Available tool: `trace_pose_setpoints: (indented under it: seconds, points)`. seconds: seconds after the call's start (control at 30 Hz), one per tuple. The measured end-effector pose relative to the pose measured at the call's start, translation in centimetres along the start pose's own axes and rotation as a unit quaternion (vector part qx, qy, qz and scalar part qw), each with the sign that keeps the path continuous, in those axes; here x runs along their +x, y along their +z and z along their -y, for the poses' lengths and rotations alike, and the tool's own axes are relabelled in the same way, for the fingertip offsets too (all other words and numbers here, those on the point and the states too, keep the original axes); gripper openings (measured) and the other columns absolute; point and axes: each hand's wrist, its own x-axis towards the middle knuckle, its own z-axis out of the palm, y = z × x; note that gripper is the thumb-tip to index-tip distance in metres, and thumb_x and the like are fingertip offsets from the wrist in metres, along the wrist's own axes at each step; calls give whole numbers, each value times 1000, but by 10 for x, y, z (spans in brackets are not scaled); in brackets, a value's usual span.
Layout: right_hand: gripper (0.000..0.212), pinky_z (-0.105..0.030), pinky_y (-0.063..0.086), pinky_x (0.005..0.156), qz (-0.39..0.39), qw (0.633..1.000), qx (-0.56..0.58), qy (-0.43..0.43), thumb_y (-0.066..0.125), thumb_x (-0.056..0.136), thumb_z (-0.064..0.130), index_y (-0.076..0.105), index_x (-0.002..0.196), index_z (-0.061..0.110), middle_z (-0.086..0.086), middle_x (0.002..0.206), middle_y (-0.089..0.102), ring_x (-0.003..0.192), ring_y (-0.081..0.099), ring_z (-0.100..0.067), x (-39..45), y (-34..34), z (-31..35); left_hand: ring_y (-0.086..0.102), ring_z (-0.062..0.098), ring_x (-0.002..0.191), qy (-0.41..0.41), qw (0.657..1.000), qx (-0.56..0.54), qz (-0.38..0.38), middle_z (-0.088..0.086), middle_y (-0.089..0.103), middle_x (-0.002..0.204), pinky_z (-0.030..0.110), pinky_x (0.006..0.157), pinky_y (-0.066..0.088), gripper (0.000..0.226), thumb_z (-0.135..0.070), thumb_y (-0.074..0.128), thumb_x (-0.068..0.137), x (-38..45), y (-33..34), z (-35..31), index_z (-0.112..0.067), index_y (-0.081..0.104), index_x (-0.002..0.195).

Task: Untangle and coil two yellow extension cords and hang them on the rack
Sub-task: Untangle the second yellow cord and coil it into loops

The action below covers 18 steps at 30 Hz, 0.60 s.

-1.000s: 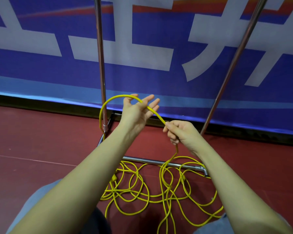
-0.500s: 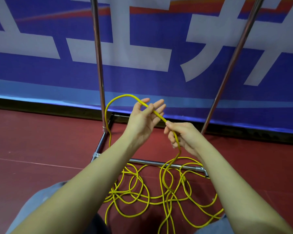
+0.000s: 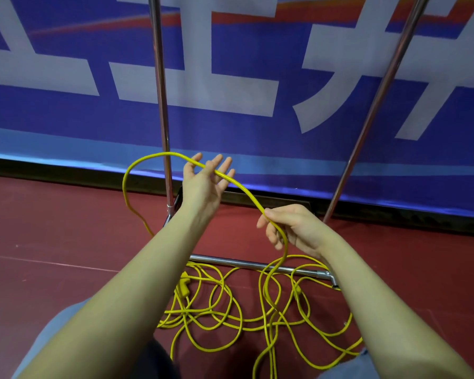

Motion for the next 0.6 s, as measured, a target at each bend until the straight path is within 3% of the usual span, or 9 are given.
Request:
trace_pose_setpoints:
  seconds: [0.13, 0.27, 0.5, 0.6]
  points:
    - [29, -20, 46, 45, -38, 998, 49, -12, 44, 98, 18, 61, 80, 2, -6, 51, 59, 40, 53, -14, 3, 1, 2, 71, 21, 82, -61, 987, 105, 105, 14, 68, 97, 35, 78, 56, 10, -2, 47, 96, -20, 9, 12, -10, 45, 102]
    - [28, -22, 52, 48, -13, 997, 79, -16, 42, 98, 18, 60, 86, 1, -9, 57, 65, 45, 61, -15, 3, 7, 7, 71, 22, 78, -21, 975, 154, 159, 15, 67, 88, 33, 77, 57, 22, 9, 48, 92, -32, 17, 27, -11, 43, 95]
    - [29, -25, 55, 62, 66, 996, 55, -1, 50, 85, 26, 63, 88, 0, -14, 72, 71, 61, 69, -23, -1, 0, 2, 68, 27, 83, 23, 998, 36, 41, 21, 61, 99, 32, 73, 59, 19, 10, 44, 94, -9, 12, 5, -8, 41, 96]
    - [31, -25, 54, 65, 70, 997, -7, 18, 49, 90, 26, 64, 84, 1, -14, 70, 70, 61, 67, -23, 0, -1, -3, 67, 27, 85, 41, 998, -39, -17, 21, 61, 102, 32, 72, 59, 19, 9, 46, 94, 4, 3, -7, -6, 41, 103]
